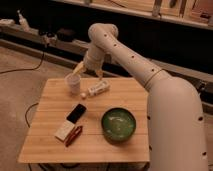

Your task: Place the eraser on the white sponge

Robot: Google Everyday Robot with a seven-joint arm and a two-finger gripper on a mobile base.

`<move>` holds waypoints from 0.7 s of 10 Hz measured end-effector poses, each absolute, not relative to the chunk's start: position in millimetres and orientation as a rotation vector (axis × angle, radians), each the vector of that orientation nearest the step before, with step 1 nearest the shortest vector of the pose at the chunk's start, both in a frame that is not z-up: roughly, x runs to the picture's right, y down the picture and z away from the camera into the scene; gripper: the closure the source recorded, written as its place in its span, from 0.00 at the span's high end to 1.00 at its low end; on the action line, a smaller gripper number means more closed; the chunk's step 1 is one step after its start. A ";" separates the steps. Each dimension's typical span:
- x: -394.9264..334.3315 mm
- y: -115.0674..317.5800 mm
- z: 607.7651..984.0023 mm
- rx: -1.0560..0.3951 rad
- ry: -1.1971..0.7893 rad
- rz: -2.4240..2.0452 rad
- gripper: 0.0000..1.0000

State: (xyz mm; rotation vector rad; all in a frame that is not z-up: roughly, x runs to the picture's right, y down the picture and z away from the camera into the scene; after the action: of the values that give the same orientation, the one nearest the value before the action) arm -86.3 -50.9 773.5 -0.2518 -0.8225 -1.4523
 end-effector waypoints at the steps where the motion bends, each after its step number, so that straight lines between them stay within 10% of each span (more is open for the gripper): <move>1: -92.8 -35.0 780.3 -0.284 -0.807 -1.454 0.80; 7: -124.1 43.0 803.9 -0.482 -0.743 -1.362 0.80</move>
State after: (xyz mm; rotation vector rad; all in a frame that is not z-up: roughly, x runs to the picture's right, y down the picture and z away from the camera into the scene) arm -124.1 43.0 803.9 -0.4820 -0.7428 -1.3624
